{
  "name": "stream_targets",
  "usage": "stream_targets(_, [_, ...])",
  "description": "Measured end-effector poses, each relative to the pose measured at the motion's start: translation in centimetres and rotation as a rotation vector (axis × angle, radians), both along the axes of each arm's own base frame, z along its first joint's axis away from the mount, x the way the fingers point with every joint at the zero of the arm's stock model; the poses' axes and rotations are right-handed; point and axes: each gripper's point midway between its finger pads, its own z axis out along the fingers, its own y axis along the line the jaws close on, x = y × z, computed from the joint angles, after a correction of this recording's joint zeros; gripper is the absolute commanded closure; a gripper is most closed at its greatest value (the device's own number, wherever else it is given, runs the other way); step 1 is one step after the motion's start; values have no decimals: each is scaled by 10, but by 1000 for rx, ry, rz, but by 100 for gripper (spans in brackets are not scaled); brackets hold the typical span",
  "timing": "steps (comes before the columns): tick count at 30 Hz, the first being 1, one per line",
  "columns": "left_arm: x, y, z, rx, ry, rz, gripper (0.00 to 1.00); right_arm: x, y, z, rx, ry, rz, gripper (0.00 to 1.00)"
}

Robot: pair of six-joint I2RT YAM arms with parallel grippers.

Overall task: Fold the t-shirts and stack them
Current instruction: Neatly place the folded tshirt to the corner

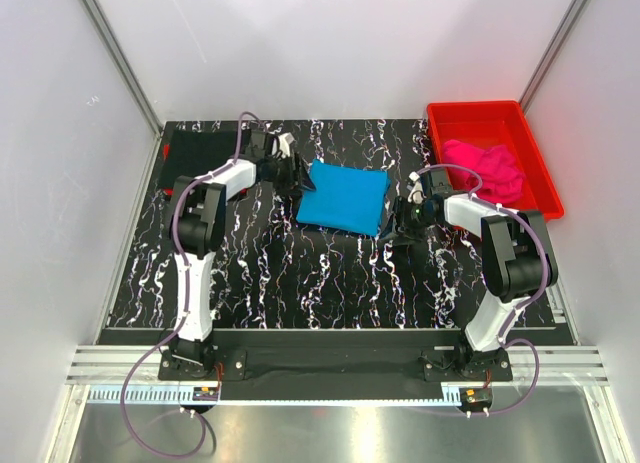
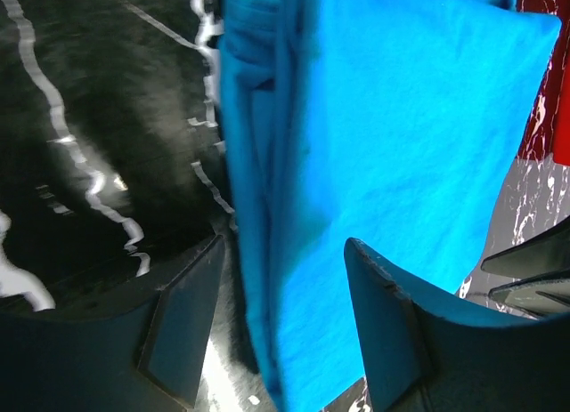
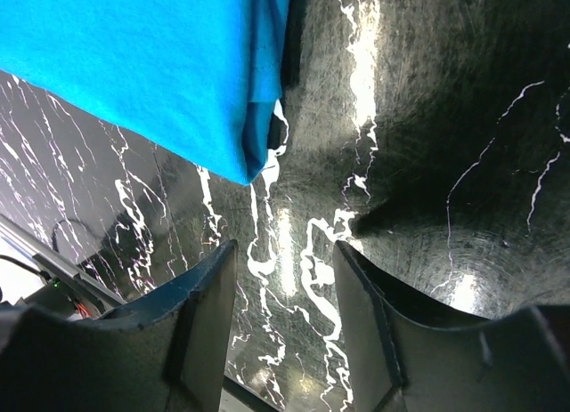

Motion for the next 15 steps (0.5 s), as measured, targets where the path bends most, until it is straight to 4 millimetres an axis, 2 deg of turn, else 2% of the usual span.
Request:
stream_targets(5, [-4,-24,-1,-2,-12,-25,39,1,1,0,6,-7,2,45])
stream_targets(8, [-5,-29,-1,12,-10,-13,41,-2,1,-1,8,-3,3,45])
stream_targets(11, [-4,-29,-4,31,11,11,56,-4,2,0,16,-1,6,45])
stream_targets(12, [-3,-28,-6,38,22,20,73,-5,2,1,20,-2,7,45])
stream_targets(15, [-2,-25,-14,58,59,46,94,-5,3,5,27,-12,7,45])
